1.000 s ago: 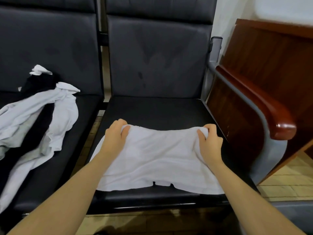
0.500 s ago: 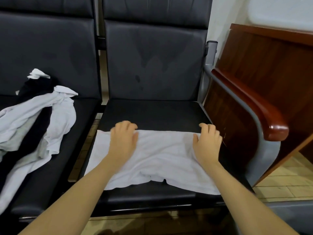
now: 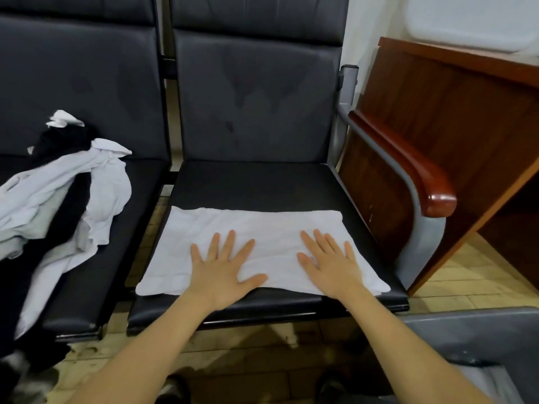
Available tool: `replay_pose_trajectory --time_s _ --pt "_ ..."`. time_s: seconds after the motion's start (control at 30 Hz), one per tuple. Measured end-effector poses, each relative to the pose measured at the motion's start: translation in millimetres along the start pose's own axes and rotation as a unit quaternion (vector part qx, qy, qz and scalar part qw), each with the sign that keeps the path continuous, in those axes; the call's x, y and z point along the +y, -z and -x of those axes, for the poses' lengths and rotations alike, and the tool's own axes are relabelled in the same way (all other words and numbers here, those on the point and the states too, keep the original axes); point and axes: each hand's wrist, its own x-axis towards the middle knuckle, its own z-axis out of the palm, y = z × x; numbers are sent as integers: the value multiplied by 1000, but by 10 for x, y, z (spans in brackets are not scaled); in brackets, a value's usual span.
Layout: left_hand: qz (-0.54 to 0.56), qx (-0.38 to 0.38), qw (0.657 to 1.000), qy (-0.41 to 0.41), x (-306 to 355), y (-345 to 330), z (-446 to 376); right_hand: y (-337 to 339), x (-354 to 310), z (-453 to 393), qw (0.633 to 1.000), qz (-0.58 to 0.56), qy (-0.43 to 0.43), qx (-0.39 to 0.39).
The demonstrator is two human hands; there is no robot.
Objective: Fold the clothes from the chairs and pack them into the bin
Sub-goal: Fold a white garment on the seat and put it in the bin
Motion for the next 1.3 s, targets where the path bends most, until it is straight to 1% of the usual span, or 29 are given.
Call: replay_pose_trajectory --time_s 0.1,0.17,0.23,0.3,0.37,0.4,0.47,0.57,0.67,0.77,0.8,0.9,1.0,1.07,1.1,1.2,1.3 --pt "29 -15 999 -5 -67 52 138 0 51 68 1000 3 -2 2" --pt "60 0 998 -7 -99 113 214 7 34 96 1000 -4 -9 3" --pt "62 51 997 -7 -150 173 253 17 -84 90 999 -24 -8 30" --pt "52 131 990 8 -224 201 211 35 -282 25 995 -61 4 79" --pt "64 202 977 38 -324 250 110 57 -516 -82 988 -74 34 130" --pt "68 220 972 50 -387 276 43 66 -636 -154 984 -72 57 151" --pt "62 224 970 65 -524 309 -97 99 -854 -318 977 -86 99 171" --pt "52 236 967 79 -754 303 -287 131 -1122 -593 972 -121 124 157" --pt "45 251 962 97 -936 298 -462 70 -1246 -787 971 -132 117 160" --pt "41 232 962 140 -1013 265 -578 -41 -1250 -862 971 -144 96 163" --pt "45 237 959 148 -1017 236 -588 -58 -1247 -868 971 -144 97 165" --pt "78 290 943 142 -1002 173 -563 -56 -1256 -873 970 -136 103 176" --pt "129 350 916 151 -1023 217 -528 -56 -1255 -847 970 -117 106 185" --pt "148 372 901 167 -1067 292 -538 -60 -1243 -824 968 -111 103 200" --pt "145 374 899 174 -1106 324 -557 -54 -1237 -818 967 -113 97 205" --pt "104 356 911 179 -1263 325 -632 -45 -1204 -797 969 -123 90 197" --pt "75 311 934 160 -1333 225 -659 -46 -1174 -787 972 -103 106 180"
